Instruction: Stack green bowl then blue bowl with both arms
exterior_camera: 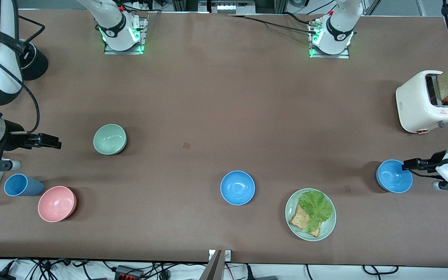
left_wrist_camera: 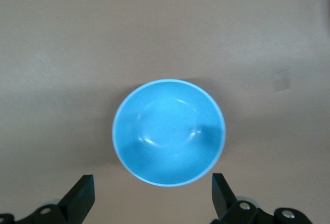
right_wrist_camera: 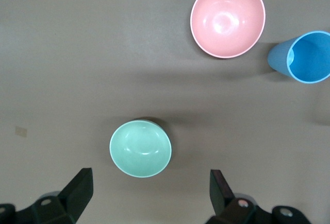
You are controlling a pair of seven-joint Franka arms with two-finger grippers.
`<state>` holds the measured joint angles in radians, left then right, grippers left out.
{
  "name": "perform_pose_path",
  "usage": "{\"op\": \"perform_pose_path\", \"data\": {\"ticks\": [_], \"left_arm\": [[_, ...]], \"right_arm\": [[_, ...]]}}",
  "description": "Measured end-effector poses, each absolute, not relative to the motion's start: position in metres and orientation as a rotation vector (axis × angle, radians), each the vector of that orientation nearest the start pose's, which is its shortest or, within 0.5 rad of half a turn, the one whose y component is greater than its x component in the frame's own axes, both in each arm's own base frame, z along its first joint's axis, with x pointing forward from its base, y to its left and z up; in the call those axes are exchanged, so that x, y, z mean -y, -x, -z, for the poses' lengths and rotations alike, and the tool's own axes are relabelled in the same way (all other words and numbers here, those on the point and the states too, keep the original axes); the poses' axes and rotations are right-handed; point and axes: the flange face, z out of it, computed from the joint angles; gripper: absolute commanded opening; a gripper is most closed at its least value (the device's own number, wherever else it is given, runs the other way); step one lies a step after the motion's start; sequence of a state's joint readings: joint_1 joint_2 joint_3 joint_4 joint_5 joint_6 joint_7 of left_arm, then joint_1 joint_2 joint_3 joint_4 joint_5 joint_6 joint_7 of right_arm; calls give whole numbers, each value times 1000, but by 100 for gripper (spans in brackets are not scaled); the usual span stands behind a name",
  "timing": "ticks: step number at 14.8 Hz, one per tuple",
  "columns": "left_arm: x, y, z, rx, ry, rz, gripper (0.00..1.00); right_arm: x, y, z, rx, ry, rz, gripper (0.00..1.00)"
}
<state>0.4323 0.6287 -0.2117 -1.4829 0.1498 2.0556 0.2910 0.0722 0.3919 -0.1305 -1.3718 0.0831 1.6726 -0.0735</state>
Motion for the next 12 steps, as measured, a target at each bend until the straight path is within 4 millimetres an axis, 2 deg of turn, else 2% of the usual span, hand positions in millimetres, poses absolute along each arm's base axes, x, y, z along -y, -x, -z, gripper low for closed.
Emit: {"op": "perform_pose_path", "data": {"ticks": [3, 7, 10, 12], "left_arm": [[-191, -682, -285, -199, 3125, -89, 100], [-207, -685, -254, -212, 3119, -20, 100], [-222, -683, -233, -291, 3116, 16, 81], [-227, -681, -223, -307, 3120, 7, 61]], "right_arm": [[17, -657, -485, 15, 3094, -162, 100], [17, -647, -457, 12, 3090, -255, 100], [11, -643, -424, 42, 3117, -265, 100], [3, -637, -393, 65, 3124, -272, 100]]}}
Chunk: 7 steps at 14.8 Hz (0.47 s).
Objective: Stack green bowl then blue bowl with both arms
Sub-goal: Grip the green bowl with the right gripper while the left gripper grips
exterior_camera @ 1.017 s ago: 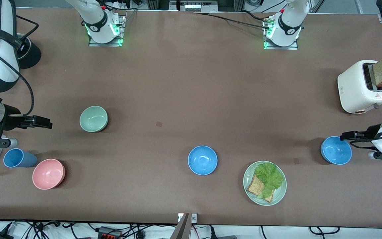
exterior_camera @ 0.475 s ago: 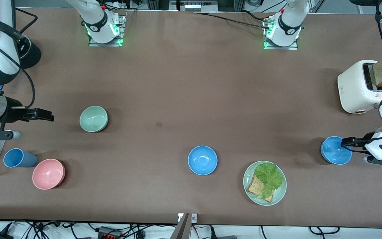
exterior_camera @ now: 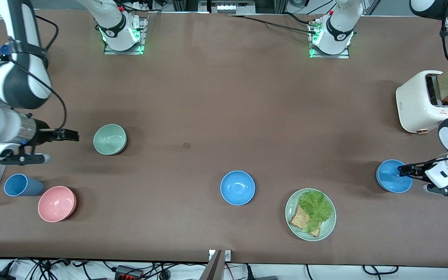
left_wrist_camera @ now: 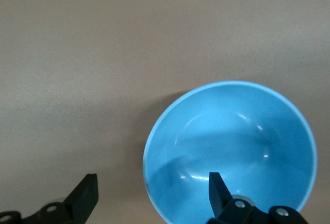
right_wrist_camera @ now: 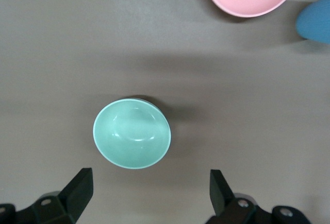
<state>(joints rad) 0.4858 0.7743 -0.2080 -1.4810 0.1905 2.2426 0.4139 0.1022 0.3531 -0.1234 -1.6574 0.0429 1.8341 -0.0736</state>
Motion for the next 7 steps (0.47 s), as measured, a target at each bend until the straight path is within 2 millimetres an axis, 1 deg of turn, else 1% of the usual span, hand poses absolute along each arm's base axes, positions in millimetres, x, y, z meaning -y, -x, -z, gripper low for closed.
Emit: {"op": "perform_pose_path", "data": {"ticks": [1, 2, 3, 4, 5, 6, 7], "left_arm": [[-229, -680, -220, -308, 3122, 4, 51], [-230, -680, -218, -306, 3123, 2, 45], [-231, -679, -218, -305, 3124, 2, 34], [-232, -679, -218, -304, 3124, 2, 26], [-233, -679, -218, -301, 3124, 2, 22], [-234, -678, -218, -298, 3124, 3, 21], [-236, -678, -218, -298, 3124, 3, 13]], "right_arm": [[1, -633, -375, 69, 3125, -281, 100], [1, -628, -354, 69, 3126, -293, 100], [2, -622, -332, 67, 3126, -306, 100], [3, -618, -308, 64, 3128, -321, 100], [4, -614, -285, 63, 3129, -340, 100], [4, -612, -263, 62, 3131, -361, 100], [4, -611, -244, 62, 3132, -385, 98]]}}
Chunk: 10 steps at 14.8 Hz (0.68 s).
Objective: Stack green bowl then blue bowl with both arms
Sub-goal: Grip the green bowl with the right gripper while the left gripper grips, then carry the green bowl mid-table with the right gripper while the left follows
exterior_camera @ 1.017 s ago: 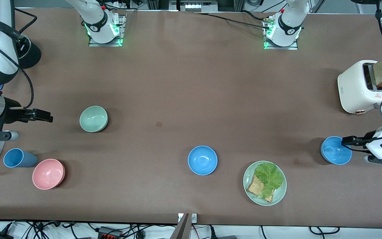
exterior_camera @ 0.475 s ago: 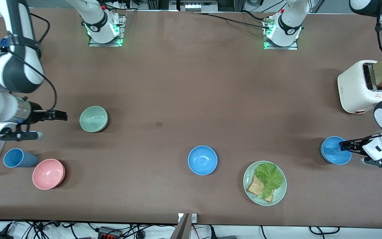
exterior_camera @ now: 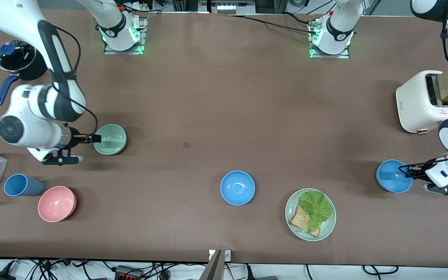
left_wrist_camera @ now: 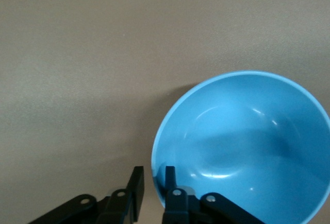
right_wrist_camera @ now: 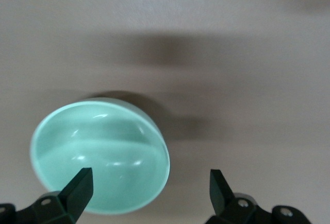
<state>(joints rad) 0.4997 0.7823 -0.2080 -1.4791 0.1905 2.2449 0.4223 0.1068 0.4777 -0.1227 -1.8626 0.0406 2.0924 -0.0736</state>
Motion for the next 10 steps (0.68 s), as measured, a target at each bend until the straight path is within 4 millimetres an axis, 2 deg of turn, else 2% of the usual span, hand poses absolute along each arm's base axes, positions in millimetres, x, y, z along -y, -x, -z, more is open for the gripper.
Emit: {"op": "perform_pose_path", "data": {"ticks": [1, 2, 3, 4, 5, 6, 10], "left_arm": [[-238, -677, -218, -306, 3123, 3, 5], [-240, -677, -218, -328, 3121, 4, 2], [-241, -677, -219, -356, 3116, 7, 1], [-242, -678, -221, -385, 3111, 12, 1], [-243, -678, -222, -408, 3108, 14, 1], [-242, -679, -224, -424, 3107, 14, 1], [-234, -677, -236, -475, 3126, -78, 0]], "right_arm": [[5, -610, -229, 63, 3131, -412, 91], [5, -608, -216, 63, 3129, -441, 78], [5, -606, -208, 62, 3126, -465, 59], [5, -603, -202, 62, 3124, -485, 32], [5, -600, -199, 61, 3121, -500, 13], [5, -598, -198, 61, 3119, -512, 0], [2, -597, -199, 69, 3113, -528, 0]]}}
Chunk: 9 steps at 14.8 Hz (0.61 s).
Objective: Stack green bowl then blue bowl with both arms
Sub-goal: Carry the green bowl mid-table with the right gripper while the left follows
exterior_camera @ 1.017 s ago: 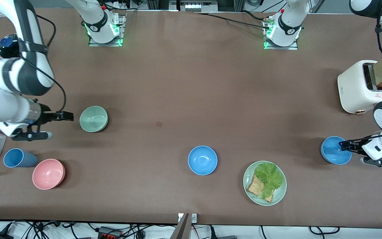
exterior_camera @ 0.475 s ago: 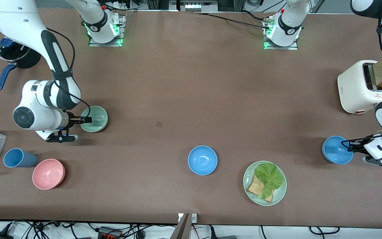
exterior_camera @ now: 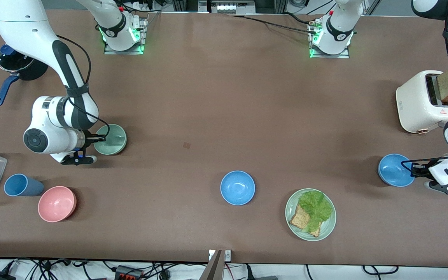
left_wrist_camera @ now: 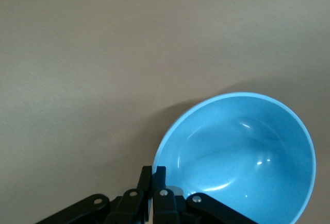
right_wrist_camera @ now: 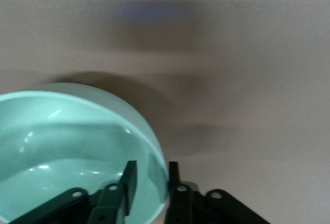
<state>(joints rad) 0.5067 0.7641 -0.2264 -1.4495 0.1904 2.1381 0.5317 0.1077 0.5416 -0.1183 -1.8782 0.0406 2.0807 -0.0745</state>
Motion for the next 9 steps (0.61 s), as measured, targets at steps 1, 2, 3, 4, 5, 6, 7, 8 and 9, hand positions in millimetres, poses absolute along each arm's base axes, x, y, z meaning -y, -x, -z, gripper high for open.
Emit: {"op": "perform_pose_path", "data": {"ticks": [1, 2, 3, 4, 5, 6, 7, 8, 9], "left_arm": [[-227, -677, -247, -493, 3130, -111, 0], [-218, -679, -262, -513, 3128, -134, 0], [-208, -680, -279, -535, 3120, -142, 0], [-197, -681, -299, -558, 3112, -145, 0], [-186, -681, -318, -581, 3105, -151, 0], [-173, -681, -337, -609, 3103, -161, 0], [-157, -679, -357, -643, 3102, -173, 0], [-138, -677, -376, -673, 3103, -195, 0], [-118, -674, -393, -682, 3110, -229, 0]], "right_arm": [[0, -597, -200, 77, 3112, -527, 0], [-5, -598, -204, 98, 3109, -521, 0], [-13, -601, -212, 121, 3105, -508, 0], [-29, -603, -219, 160, 3098, -486, 0], [-51, -606, -224, 210, 3088, -466, 0], [-78, -608, -230, 256, 3076, -443, 0], [-109, -610, -237, 277, 3064, -419, 0], [-144, -609, -246, 284, 3059, -396, 0], [-180, -606, -254, 281, 3060, -378, 0]]}}
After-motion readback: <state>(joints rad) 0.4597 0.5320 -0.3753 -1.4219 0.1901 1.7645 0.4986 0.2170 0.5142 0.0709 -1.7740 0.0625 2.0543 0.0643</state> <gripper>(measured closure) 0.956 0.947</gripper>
